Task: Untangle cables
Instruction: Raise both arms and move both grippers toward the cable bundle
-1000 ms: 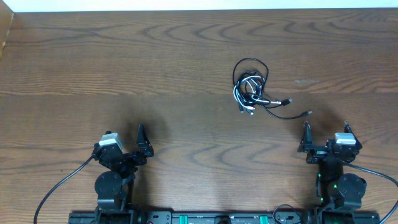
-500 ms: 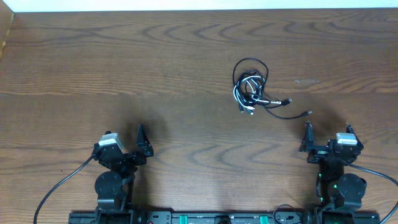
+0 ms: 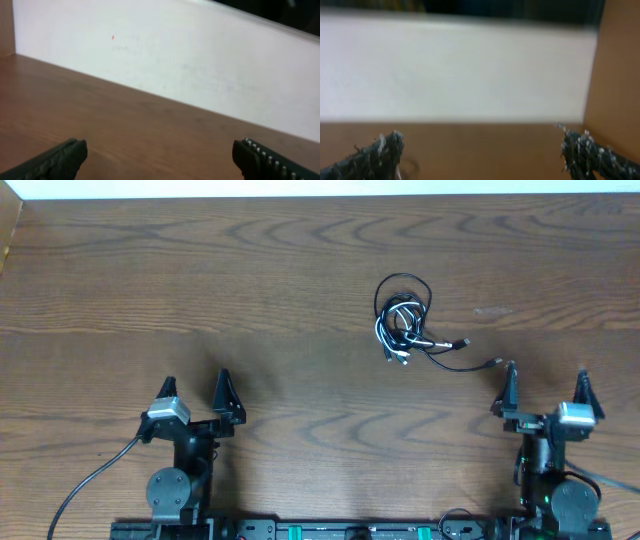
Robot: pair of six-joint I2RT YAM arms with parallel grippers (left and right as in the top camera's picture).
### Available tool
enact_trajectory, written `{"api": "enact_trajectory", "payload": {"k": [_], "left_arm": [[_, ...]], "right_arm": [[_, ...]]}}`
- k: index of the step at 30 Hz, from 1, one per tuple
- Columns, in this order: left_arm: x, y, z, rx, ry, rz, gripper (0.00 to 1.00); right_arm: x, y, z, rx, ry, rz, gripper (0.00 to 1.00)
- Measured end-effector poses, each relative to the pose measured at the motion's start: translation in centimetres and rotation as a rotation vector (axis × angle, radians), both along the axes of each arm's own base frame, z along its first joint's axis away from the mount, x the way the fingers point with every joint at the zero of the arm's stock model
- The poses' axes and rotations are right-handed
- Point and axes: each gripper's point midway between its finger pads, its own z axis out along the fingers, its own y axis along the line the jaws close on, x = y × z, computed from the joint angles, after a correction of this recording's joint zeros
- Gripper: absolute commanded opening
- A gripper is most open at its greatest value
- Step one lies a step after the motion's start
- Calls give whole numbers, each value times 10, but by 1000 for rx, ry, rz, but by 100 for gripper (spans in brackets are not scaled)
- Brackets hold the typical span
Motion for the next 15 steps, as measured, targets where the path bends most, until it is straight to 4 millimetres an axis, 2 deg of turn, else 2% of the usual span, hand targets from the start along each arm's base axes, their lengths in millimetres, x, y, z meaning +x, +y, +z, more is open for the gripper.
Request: {"api": "enact_trajectory", "payload": {"k": [2, 5, 6, 7, 9, 11, 13, 15], "left_arm": [[-2, -1, 11, -21, -24, -7, 98], [-10, -1, 47, -40, -86, -14, 98], [-18, -1, 74, -44, -133, -15, 98], [-20, -1, 83, -44, -148, -16, 98], [-30, -1, 119, -45, -200, -17, 98], [-33, -1, 143, -45, -219, -17, 98], [-26, -2, 163, -44, -209, -21, 98], [-12, -8, 174, -34, -167, -50, 98]], "right_arm": [[-8, 8, 27, -6, -113, 47, 99], [-25, 21, 62, 5, -271, 129, 99], [-29, 26, 68, 18, -293, 167, 99], [-29, 27, 69, 20, -295, 177, 99], [-30, 34, 71, 32, -281, 226, 99], [-27, 39, 73, 55, -224, 259, 99], [-29, 41, 79, 64, -189, 273, 99], [-33, 43, 96, 60, -162, 277, 99]]}}
